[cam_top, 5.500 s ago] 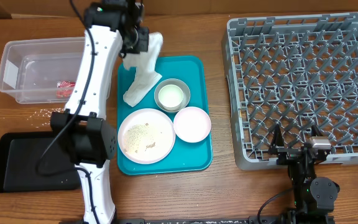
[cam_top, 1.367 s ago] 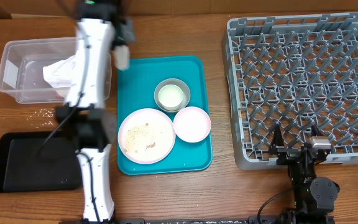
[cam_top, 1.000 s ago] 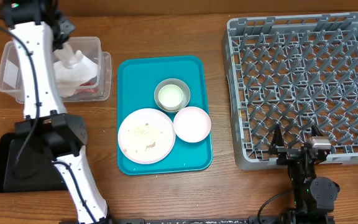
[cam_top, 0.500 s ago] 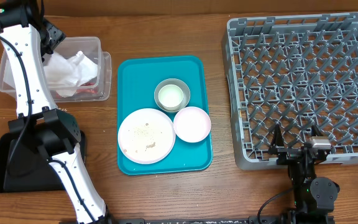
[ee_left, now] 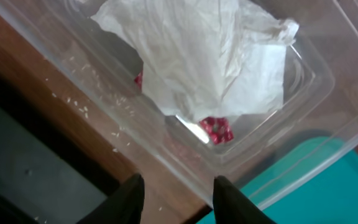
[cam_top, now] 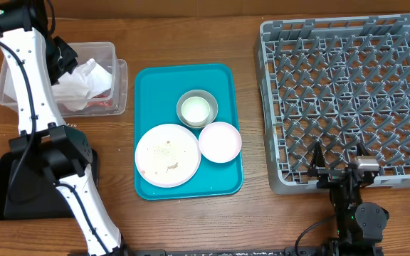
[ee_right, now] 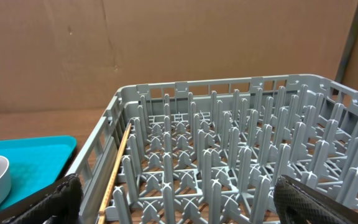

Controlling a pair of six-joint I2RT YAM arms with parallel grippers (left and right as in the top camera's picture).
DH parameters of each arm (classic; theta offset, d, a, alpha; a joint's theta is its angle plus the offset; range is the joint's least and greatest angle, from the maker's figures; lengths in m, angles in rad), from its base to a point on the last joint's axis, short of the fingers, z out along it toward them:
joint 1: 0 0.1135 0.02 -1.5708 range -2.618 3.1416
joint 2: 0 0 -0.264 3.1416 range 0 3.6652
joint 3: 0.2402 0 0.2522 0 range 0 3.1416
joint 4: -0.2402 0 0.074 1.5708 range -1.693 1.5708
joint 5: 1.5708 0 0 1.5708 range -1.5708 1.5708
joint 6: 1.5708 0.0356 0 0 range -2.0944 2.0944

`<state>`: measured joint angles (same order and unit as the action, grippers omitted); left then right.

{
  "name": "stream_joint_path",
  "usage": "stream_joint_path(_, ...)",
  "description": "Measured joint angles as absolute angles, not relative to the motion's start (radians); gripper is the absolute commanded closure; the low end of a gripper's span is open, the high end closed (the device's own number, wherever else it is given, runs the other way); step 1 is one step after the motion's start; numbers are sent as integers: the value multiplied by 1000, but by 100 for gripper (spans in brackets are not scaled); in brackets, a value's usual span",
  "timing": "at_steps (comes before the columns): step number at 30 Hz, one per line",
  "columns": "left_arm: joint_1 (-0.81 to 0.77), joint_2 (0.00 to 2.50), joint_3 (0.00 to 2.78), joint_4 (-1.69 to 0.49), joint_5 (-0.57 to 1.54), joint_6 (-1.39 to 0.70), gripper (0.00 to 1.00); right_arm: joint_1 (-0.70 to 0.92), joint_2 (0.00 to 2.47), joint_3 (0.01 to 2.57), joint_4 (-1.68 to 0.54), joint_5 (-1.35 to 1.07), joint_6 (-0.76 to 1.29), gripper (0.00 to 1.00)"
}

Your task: Sort waste into correct bins and load items into the dishwasher

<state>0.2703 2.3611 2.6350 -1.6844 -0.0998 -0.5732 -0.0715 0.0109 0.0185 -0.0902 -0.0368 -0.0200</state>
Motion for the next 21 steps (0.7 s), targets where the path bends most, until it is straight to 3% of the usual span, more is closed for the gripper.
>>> stream_joint_path(14,268,1972,2619,-1685,-26,-448,60,-72,11,19,-90,-37,-20,0)
stream_joint_path(21,268,1784,2405,-1687,30,-416,58,-72,11,19,-90,-36,-20,0)
